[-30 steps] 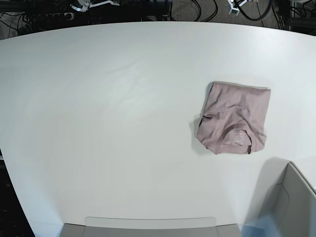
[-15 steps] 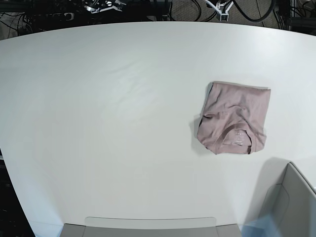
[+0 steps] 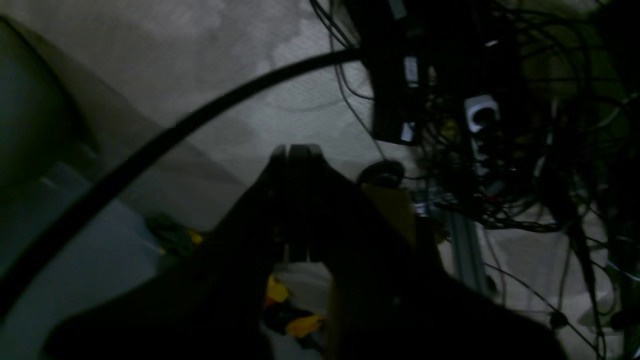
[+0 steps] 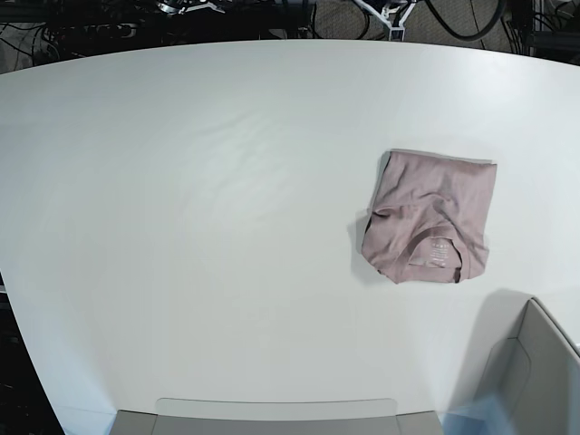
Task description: Fold the T-shirt properly
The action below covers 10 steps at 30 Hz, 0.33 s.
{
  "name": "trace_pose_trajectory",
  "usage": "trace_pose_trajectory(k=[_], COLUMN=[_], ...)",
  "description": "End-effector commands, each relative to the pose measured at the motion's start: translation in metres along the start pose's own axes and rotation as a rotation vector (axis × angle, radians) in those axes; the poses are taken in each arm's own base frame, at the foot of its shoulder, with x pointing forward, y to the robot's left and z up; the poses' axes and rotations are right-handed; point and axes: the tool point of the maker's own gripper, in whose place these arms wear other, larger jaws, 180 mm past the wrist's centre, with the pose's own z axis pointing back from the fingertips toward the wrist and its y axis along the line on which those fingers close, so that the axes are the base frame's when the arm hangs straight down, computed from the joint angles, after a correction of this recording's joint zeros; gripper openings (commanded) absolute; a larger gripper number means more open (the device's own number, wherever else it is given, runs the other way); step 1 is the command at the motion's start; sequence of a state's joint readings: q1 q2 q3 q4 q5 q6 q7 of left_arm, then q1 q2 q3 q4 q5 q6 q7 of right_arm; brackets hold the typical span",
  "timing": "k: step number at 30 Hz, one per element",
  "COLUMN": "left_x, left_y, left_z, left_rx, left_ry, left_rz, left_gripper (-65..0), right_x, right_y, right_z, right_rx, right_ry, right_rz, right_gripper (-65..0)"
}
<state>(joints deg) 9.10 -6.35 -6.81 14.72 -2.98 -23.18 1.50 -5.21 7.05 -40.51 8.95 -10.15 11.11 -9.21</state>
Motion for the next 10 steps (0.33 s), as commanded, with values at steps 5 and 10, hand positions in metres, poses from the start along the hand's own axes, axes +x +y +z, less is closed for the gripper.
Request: trace_pose_trajectory(k=[5,10], left_x=[0.008,0.008], left_y=[-0.033,-0.037], left_z=[-0.008,-0.009], left_rx=[-0.056,-0.062], left_ry=[-0.013,-0.016], left_rz=[0.009,0.026], left_gripper=[-65.0,-65.0], right_x=[0.009,0.011], right_y=[-0.002,-0.002], right_z=[0.001,0.001], right_rx=[0.003,0.004], right_ry=[0.001,-0.004], right_rz=[-0.007,-0.007], right_gripper=[-65.0,-65.0])
